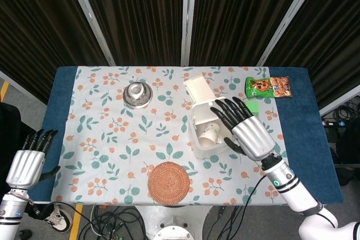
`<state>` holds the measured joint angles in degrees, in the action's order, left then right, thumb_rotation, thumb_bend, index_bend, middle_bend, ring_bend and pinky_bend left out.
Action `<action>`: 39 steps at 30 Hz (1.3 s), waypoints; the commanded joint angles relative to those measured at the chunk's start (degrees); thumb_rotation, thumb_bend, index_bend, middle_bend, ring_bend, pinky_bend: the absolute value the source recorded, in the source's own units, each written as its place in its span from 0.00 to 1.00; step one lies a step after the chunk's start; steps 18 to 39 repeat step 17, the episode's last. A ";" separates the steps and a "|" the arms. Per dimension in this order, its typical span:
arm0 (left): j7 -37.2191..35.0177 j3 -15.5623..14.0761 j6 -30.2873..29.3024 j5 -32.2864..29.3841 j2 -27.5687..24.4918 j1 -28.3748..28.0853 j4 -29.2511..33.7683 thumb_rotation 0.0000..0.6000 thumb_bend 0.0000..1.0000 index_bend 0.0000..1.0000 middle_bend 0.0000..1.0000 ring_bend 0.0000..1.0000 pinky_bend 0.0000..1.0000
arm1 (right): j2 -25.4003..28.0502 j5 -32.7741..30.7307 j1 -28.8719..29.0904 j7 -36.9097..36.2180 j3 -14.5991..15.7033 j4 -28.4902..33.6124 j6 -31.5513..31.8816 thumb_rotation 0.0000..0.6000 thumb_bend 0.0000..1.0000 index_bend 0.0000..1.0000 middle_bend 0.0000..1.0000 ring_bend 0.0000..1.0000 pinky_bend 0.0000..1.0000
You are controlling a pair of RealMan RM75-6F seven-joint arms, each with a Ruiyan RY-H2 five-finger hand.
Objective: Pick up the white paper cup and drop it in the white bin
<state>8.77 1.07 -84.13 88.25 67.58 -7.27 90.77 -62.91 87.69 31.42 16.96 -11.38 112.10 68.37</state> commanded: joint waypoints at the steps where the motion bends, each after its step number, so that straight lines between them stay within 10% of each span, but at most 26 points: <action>1: -0.13 0.00 -0.15 0.00 -0.04 0.09 0.02 1.00 0.15 0.07 0.11 0.06 0.11 | 1.32 1.92 -2.81 -2.49 1.72 -1.52 3.44 1.00 0.21 0.00 0.00 0.00 0.00; 17: -0.42 0.42 -1.38 0.35 -0.26 0.36 0.64 1.00 0.15 0.07 0.11 0.06 0.10 | 0.20 -2.91 -23.10 -17.27 10.68 -24.80 19.68 1.00 0.18 0.00 0.00 0.00 0.00; 39: -0.42 0.42 -1.38 0.35 -0.26 0.36 0.64 1.00 0.15 0.07 0.11 0.06 0.10 | 0.20 -2.91 -23.10 -17.27 10.68 -24.80 19.68 1.00 0.18 0.00 0.00 0.00 0.00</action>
